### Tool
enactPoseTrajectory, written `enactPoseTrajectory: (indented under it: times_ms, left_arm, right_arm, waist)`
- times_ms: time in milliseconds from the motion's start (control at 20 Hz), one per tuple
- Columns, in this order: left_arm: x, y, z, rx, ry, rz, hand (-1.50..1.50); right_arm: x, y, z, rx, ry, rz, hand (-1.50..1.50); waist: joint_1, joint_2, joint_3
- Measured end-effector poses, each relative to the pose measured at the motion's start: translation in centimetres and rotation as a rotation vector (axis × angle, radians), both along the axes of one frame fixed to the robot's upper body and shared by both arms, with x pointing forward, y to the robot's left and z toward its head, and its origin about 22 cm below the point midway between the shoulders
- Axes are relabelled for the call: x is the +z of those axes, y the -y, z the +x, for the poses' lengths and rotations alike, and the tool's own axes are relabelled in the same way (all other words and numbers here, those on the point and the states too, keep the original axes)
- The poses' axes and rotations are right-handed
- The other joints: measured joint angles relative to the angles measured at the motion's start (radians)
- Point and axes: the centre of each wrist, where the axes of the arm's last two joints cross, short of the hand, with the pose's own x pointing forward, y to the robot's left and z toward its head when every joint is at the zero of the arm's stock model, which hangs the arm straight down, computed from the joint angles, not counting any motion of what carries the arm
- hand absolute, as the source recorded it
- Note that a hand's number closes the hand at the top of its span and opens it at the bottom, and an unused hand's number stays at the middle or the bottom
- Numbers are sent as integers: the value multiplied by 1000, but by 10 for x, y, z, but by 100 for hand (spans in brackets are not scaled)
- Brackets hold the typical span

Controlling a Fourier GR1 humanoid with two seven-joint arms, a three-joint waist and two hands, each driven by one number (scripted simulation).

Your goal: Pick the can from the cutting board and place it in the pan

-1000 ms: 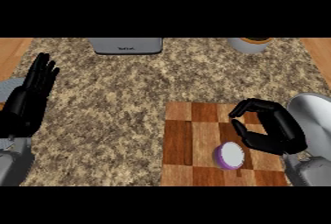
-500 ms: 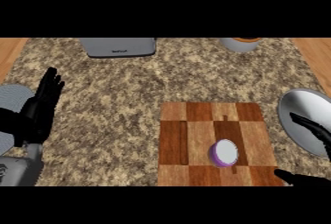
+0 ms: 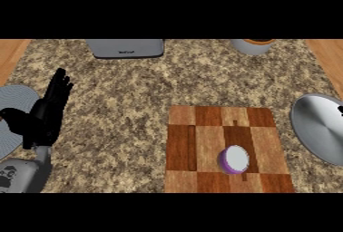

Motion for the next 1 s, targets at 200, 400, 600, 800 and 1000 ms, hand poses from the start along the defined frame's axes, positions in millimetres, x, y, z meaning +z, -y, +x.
enactPoseTrajectory:
  times_ms: [200, 400, 600, 800, 1000]
  left_arm:
    - [0, 3, 2, -12, 6, -2, 0]
    - [3, 8, 6, -28, 8, -3, 0]
    - [-3, 13, 2, -40, 10, -2, 0]
    - [-3, 15, 8, -47, 12, 1, 0]
    - [-2, 18, 9, -45, 10, -4, 0]
  right_arm:
    - [34, -19, 0, -14, 4, -65, -150]
    - [58, -43, 3, -32, 13, -99, -150]
    - [60, -60, 6, 0, -29, -90, -150]
    - [54, -81, 6, 58, -72, -65, -150]
    - [46, -101, 4, 70, -108, -90, -150]
  waist:
    - [17, 3, 1]
    - [35, 6, 1]
    - [45, 8, 2]
    - [48, 8, 2]
    - [47, 8, 2]
